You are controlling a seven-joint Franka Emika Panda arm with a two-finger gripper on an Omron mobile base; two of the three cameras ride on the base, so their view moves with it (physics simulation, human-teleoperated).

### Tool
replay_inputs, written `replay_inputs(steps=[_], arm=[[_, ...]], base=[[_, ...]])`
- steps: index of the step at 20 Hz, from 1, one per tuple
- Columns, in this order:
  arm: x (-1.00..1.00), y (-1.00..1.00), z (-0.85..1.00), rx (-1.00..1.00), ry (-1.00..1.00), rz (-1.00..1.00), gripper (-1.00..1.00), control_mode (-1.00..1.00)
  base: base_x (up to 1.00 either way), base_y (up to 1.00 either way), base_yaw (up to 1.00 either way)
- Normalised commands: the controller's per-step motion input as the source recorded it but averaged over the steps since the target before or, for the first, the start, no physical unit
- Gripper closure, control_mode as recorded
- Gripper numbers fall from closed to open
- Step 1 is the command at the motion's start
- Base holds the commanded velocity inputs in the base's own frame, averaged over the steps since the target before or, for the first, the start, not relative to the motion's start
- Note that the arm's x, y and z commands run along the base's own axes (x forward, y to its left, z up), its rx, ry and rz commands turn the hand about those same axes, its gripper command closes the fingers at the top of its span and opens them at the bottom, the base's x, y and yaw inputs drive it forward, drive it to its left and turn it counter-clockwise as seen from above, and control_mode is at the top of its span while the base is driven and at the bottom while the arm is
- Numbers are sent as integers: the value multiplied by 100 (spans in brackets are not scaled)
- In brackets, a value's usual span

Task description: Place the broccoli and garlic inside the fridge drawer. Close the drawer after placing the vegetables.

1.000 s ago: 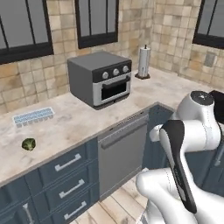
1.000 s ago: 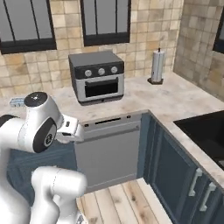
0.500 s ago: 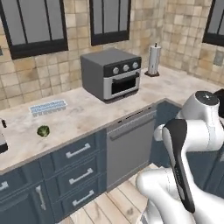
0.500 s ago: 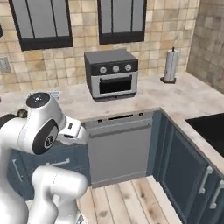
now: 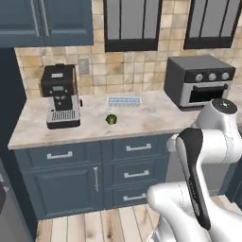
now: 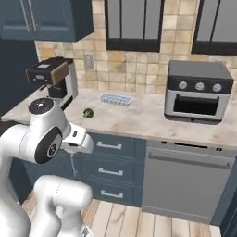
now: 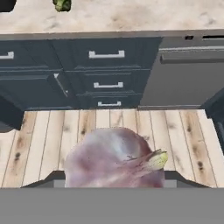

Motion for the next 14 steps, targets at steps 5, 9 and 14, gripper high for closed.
replay_inputs(steps=[5, 9, 14], arm=[[0, 0, 0, 0, 0, 0, 100, 100], [0, 0, 0, 0, 0, 0, 100, 100], [0, 0, 0, 0, 0, 0, 100, 100]], base=[[-34, 5, 73], [-25, 34, 73], [-7, 68, 74]])
